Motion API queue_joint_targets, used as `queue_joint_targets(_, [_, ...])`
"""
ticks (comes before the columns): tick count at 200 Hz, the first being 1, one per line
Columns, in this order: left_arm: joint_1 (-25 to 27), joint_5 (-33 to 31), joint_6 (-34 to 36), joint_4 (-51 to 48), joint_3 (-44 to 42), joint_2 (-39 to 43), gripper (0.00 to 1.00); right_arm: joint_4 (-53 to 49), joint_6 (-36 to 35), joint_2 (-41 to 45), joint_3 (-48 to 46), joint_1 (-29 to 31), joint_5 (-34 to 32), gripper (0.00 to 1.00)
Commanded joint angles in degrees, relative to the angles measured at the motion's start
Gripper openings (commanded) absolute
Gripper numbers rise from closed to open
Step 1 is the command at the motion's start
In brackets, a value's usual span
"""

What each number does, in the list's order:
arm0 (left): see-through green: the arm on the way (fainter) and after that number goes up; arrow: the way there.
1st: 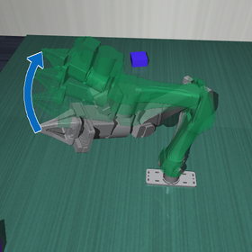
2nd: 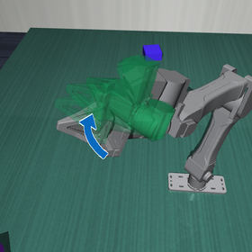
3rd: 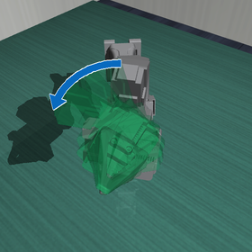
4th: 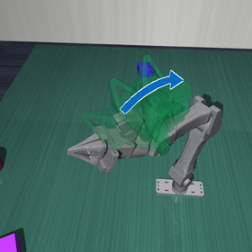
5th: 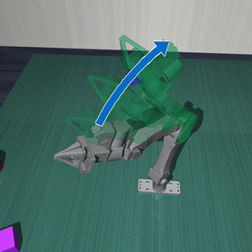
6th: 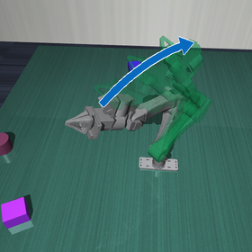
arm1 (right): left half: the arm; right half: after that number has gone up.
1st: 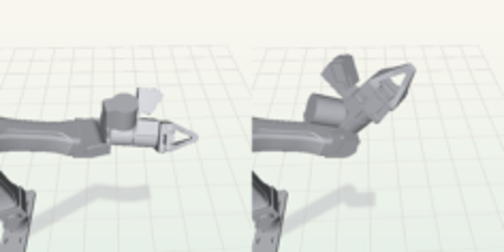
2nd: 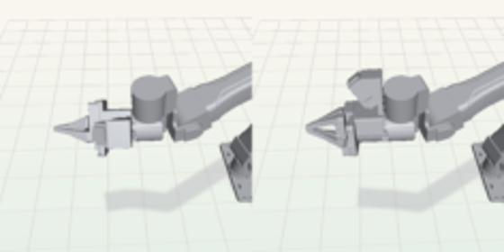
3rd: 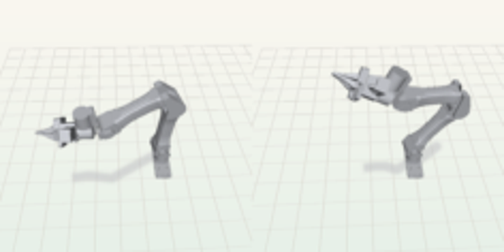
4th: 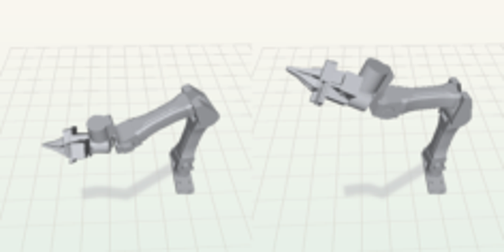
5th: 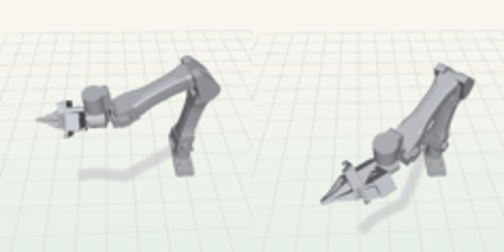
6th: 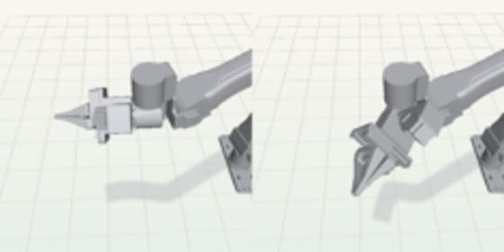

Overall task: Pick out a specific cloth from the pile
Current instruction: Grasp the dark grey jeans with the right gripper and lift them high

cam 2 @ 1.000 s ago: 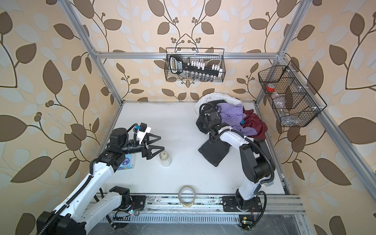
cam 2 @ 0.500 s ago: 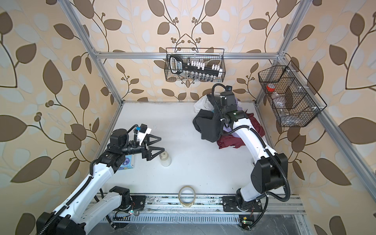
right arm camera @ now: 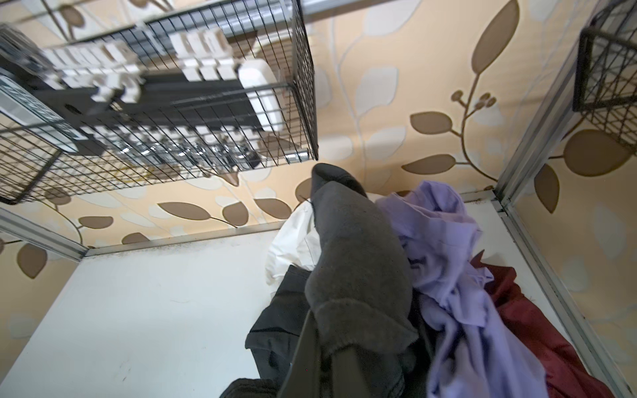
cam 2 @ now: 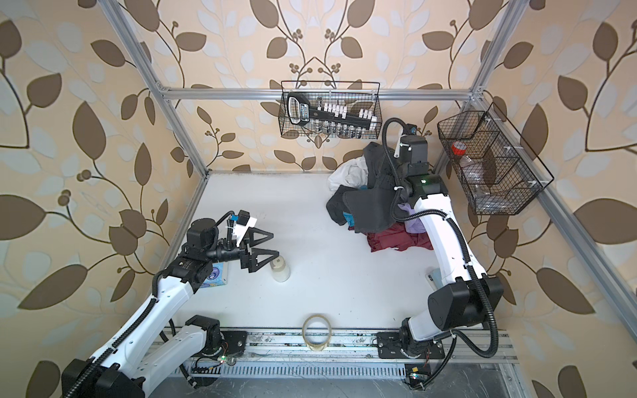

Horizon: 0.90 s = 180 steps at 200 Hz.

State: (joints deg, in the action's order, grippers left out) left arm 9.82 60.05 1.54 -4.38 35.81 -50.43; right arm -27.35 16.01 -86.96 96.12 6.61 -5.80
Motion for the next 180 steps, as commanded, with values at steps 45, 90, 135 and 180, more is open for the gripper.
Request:
queue_joint_targets(45, [0.72,1.30,1.26,1.75,-0.57,1.17,0.99,5.50,-2.72,1.71,11.74,0.07,2.10,0.00])
queue_joint_targets(90, [0.72,1.12,1.24,1.83,-0.65,1.24,0.99,9.47,-3.55,2.70,14.59,0.03,2.64,0.00])
queue_joint_targets(135, [0.80,1.10,1.26,1.75,-0.70,1.45,0.99,13.26,-1.29,2.20,19.05,0.02,8.32,0.00])
queue_joint_targets(180, [0.81,0.94,1.34,1.75,-0.84,1.90,0.99,15.01,3.68,-0.82,23.30,0.17,16.35,0.00])
